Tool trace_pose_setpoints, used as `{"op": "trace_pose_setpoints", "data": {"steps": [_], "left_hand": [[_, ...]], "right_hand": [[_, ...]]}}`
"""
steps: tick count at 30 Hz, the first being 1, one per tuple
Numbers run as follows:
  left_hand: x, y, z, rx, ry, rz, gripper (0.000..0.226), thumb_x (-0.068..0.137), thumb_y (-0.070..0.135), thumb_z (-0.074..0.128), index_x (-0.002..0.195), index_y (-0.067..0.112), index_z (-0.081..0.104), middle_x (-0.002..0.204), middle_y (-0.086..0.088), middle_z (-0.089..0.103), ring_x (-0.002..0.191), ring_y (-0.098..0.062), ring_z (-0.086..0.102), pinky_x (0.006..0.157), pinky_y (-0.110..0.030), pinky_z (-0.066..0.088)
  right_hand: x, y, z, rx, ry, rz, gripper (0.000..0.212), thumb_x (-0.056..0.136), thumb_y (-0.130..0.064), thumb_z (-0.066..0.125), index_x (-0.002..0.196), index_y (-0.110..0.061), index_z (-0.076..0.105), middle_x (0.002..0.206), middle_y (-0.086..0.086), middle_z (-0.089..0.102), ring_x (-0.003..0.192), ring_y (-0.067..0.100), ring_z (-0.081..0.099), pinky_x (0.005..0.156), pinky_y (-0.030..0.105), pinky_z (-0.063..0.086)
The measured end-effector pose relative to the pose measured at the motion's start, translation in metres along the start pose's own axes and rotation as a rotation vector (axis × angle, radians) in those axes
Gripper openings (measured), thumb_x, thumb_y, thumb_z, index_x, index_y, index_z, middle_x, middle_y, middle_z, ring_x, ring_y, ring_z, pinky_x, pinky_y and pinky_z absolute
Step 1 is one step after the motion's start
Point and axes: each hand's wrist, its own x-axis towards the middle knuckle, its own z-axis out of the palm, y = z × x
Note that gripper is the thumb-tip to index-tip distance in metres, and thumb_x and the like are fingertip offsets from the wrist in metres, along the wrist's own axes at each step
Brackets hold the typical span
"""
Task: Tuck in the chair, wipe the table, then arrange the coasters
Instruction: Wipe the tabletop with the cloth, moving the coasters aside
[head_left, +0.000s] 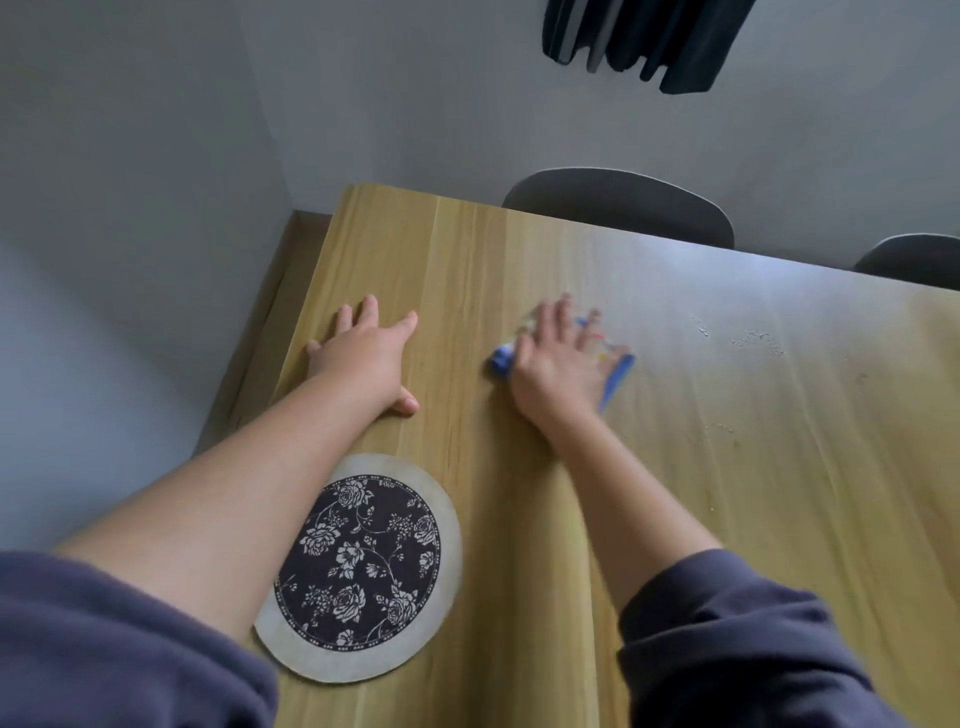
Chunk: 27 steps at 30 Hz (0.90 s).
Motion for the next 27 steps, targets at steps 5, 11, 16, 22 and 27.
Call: {"op": "trace_pose_setpoints", "data": {"steps": [5, 11, 16, 22, 27], "left_hand": [[0.001, -0.001, 0.000, 0.014, 0.011, -0.004, 0.107, 0.072, 0.040, 0.080, 0.150, 0.041, 0.006, 0.160, -0.002, -0.014, 0.147, -0.027, -0.009, 0.113, -0.058, 0.016], [0.001, -0.005, 0.002, 0.006, 0.002, 0.008, 0.106, 0.073, 0.042, 0.079, 0.150, 0.041, 0.006, 0.159, -0.002, -0.016, 0.147, -0.025, -0.010, 0.114, -0.057, 0.014], [0.000, -0.001, 0.000, 0.016, -0.013, -0.014, 0.107, 0.074, 0.040, 0.079, 0.150, 0.041, 0.004, 0.159, -0.002, -0.016, 0.147, -0.027, -0.010, 0.114, -0.058, 0.015], [0.001, 0.001, 0.000, 0.014, -0.004, -0.008, 0.108, 0.072, 0.039, 0.080, 0.150, 0.040, 0.005, 0.159, -0.003, -0.015, 0.147, -0.027, -0.010, 0.114, -0.058, 0.016], [0.005, -0.005, 0.003, 0.032, 0.042, 0.018, 0.110, 0.068, 0.046, 0.081, 0.150, 0.040, 0.008, 0.160, -0.004, -0.010, 0.147, -0.029, -0.005, 0.115, -0.052, 0.018]], "right_hand": [[-0.035, -0.033, 0.014, -0.025, -0.033, -0.375, 0.060, 0.100, -0.042, 0.020, 0.157, -0.027, 0.007, 0.165, -0.008, -0.004, 0.150, 0.027, -0.011, 0.114, 0.064, -0.012], [-0.009, 0.067, -0.007, -0.021, -0.014, -0.064, 0.059, 0.101, -0.041, 0.021, 0.156, -0.032, 0.005, 0.164, -0.013, -0.006, 0.151, 0.021, -0.009, 0.115, 0.061, -0.006], [-0.018, 0.113, -0.016, -0.025, -0.016, 0.279, 0.059, 0.102, -0.040, 0.018, 0.157, -0.027, 0.004, 0.164, -0.009, -0.008, 0.151, 0.023, -0.009, 0.116, 0.063, -0.004], [-0.061, 0.032, 0.004, -0.014, 0.002, 0.089, 0.061, 0.101, -0.040, 0.024, 0.157, -0.024, 0.006, 0.165, -0.005, -0.006, 0.151, 0.027, -0.009, 0.114, 0.066, -0.005], [-0.109, -0.004, 0.018, -0.023, -0.043, -0.377, 0.064, 0.097, -0.048, 0.017, 0.157, -0.029, 0.009, 0.164, -0.009, -0.002, 0.151, 0.025, -0.010, 0.114, 0.064, -0.010]]}}
